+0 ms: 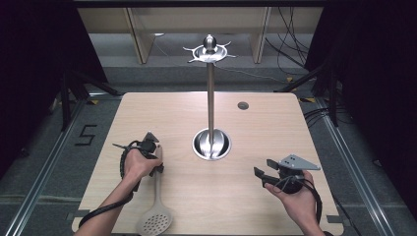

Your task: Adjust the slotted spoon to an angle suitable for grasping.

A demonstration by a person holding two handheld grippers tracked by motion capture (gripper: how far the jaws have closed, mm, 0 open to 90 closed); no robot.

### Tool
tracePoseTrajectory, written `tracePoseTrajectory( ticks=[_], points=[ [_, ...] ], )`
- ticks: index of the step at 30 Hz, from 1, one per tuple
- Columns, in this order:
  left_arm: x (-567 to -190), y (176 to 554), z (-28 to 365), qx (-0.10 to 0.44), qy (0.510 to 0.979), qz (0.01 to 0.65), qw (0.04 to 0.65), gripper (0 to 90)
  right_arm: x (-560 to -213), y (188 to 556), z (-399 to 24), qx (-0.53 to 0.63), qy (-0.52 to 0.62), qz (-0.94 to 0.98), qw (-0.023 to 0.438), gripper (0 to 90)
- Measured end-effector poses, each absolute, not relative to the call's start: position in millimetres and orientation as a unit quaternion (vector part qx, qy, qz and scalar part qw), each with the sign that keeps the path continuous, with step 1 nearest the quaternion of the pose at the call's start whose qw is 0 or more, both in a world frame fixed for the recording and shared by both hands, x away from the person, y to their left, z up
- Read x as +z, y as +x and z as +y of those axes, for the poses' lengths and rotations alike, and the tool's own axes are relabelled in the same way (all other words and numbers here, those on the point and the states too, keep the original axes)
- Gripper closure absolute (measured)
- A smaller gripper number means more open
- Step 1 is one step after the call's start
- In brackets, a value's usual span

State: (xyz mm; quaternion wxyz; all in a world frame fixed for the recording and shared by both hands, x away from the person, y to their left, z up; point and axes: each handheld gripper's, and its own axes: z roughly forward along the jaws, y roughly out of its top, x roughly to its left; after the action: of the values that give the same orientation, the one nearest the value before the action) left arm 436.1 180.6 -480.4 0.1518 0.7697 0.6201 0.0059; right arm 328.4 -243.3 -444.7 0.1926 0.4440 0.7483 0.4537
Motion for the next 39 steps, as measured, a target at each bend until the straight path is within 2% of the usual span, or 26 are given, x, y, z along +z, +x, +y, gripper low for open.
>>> tracePoseTrajectory(
  ticks=[2,4,6,7,8,12,17,20,22,25,28,31,35,39],
  points=[
    [-479.4,435.9,181.2,0.001,0.781,0.608,0.143,67.1,-445.0,328.5,-243.0,0.456,0.444,0.746,0.194,41.0],
    [-481.0,433.4,178.8,-0.011,0.776,0.608,0.166,70.2,-444.3,328.4,-244.1,0.453,0.442,0.749,0.197,41.1],
    [-480.9,433.0,180.7,-0.008,0.792,0.588,0.165,71.9,-444.4,326.7,-242.3,0.454,0.455,0.744,0.183,41.1],
    [-480.7,431.1,179.4,-0.008,0.789,0.591,0.168,72.4,-444.7,328.6,-244.2,0.454,0.442,0.748,0.196,41.1],
    [-480.2,429.9,179.7,-0.004,0.794,0.584,0.169,72.5,-444.7,326.4,-241.2,0.457,0.460,0.740,0.179,41.1],
    [-478.1,427.3,184.5,0.014,0.815,0.550,0.182,72.8,-444.7,328.3,-243.2,0.454,0.444,0.748,0.192,41.1],
    [-469.2,414.2,185.1,0.030,0.801,0.554,0.226,72.8,-446.0,329.2,-242.8,0.457,0.439,0.748,0.195,41.1],
    [-461.3,408.0,192.3,0.049,0.817,0.517,0.253,72.8,-446.0,329.1,-242.4,0.459,0.439,0.747,0.196,41.1],
    [-454.0,397.2,197.1,0.069,0.813,0.497,0.296,72.9,-446.1,329.3,-242.2,0.460,0.438,0.746,0.199,41.1],
    [-448.2,390.5,201.5,0.079,0.812,0.484,0.316,72.9,-446.4,329.1,-241.3,0.457,0.440,0.749,0.191,41.1],
    [-438.6,377.2,208.7,0.107,0.803,0.460,0.365,73.0,-446.5,329.1,-241.4,0.454,0.439,0.749,0.199,41.1],
    [-432.4,371.2,214.0,0.113,0.805,0.447,0.374,73.0,-446.5,327.5,-238.9,0.456,0.453,0.744,0.182,41.1],
    [-424.7,357.7,220.7,0.128,0.780,0.436,0.430,73.0,-446.8,327.3,-238.3,0.459,0.452,0.743,0.180,41.2],
    [-420.6,350.7,226.2,0.144,0.770,0.430,0.450,73.0,-446.8,327.0,-237.8,0.459,0.453,0.743,0.179,41.2]
  ],
)
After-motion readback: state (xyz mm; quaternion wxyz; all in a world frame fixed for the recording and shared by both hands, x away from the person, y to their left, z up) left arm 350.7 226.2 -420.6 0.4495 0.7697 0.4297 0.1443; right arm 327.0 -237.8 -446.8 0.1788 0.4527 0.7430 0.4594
